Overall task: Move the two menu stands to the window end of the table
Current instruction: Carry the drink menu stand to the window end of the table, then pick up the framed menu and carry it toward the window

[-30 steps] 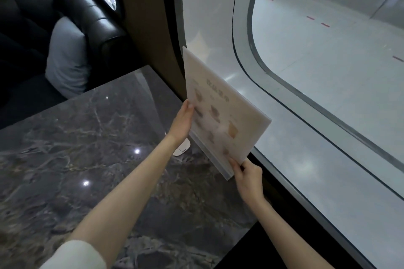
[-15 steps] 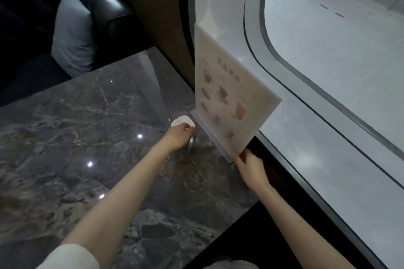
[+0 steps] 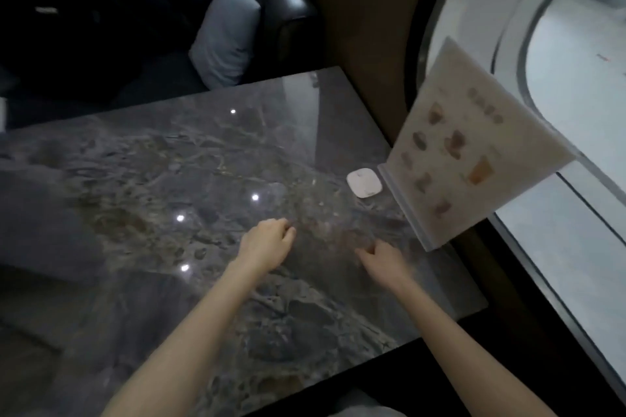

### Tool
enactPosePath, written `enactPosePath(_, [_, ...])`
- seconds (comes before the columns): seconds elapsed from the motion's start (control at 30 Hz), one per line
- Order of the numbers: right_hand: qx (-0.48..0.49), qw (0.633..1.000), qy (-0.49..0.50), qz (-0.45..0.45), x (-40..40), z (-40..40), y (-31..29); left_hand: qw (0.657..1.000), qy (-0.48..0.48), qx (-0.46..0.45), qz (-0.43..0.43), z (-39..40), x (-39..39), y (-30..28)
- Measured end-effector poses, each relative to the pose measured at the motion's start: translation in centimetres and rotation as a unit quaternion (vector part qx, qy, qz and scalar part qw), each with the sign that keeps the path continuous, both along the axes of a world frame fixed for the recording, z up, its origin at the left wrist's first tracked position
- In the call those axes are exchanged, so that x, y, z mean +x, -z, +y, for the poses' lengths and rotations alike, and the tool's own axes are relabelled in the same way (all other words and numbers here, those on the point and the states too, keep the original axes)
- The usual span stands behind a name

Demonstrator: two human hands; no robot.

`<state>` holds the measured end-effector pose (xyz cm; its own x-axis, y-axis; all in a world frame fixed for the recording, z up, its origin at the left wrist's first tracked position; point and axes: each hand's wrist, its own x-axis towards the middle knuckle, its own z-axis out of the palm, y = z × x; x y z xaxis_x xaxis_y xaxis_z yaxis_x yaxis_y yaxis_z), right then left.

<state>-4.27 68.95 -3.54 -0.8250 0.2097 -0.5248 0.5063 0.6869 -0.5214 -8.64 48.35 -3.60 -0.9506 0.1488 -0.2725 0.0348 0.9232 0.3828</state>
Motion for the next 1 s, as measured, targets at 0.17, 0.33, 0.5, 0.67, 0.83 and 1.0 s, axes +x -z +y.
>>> enactPosePath(0.17, [0.057, 0.988, -0.132, 0.050, -1.5, -7.7, -2.6, 0.989, -0.014, -0.081, 0.127, -8.1, 4.0, -2.1])
enactPosePath(0.33, [0.077, 0.963, -0.235, 0.102, -2.3, -16.5, -5.3, 0.970, -0.021, -0.094, 0.221, -15.9, 7.5, -5.5])
enactPosePath(0.5, [0.029, 0.941, -0.291, 0.169, -1.7, -25.3, -7.1, 0.915, -0.038, -0.080, 0.394, -22.2, 10.9, -7.8])
enactPosePath(0.67, [-0.090, 0.912, -0.349, 0.194, -0.3, -32.8, -7.6, 0.863, -0.153, -0.119, 0.467, -28.3, 13.0, -8.3])
enactPosePath(0.83, [-0.212, 0.906, -0.335, 0.146, 1.7, -39.2, -7.3, 0.898, -0.221, -0.109, 0.364, -35.3, 13.4, -6.7])
enactPosePath(1.0, [-0.296, 0.892, -0.317, 0.127, 3.4, -42.9, -6.3, 0.930, -0.302, -0.034, 0.208, -40.9, 12.9, -3.5])
